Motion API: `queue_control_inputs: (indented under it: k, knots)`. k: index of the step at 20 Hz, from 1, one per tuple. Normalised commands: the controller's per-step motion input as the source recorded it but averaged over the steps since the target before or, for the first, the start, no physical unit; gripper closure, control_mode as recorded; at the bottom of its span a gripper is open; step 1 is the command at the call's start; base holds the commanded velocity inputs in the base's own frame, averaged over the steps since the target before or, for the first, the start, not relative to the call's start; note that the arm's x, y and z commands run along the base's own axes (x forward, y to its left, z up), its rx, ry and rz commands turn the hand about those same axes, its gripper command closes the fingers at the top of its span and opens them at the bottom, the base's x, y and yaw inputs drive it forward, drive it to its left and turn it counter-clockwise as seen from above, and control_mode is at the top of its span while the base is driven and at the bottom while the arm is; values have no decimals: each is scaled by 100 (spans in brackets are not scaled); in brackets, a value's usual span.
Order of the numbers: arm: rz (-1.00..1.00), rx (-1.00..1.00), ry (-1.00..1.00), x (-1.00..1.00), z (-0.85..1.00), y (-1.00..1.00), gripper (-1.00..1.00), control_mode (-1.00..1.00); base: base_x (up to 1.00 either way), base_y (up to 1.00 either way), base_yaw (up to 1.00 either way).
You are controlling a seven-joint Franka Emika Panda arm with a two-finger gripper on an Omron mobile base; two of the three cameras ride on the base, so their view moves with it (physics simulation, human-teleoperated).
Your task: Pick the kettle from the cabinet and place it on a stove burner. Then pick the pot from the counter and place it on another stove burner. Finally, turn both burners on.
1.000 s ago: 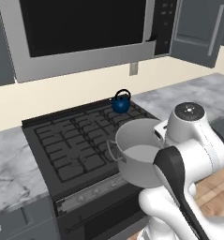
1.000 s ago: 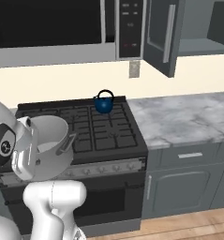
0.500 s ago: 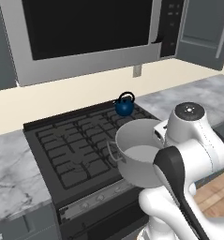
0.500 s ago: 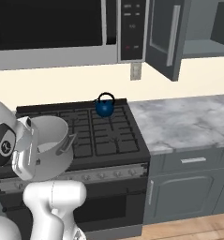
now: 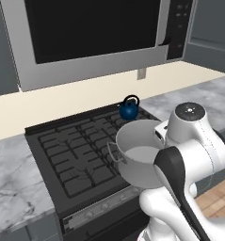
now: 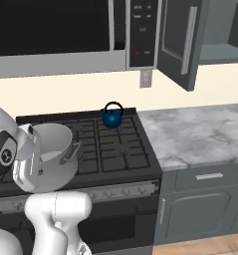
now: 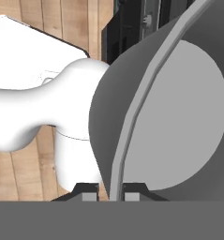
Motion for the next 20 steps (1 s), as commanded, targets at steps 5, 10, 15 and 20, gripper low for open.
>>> queue_control_inputs:
  k: [5,10,15,20]
  knots:
    - [0,0,0,0,0,0,100,100,25,-18,0]
    - [0,0,0,5,0,0,100,-100,11,-1,0]
    - [0,0,0,12,0,0,100,-100,0,0,0]
    - [0,0,0,29,0,-3,100,-100,0,0,0]
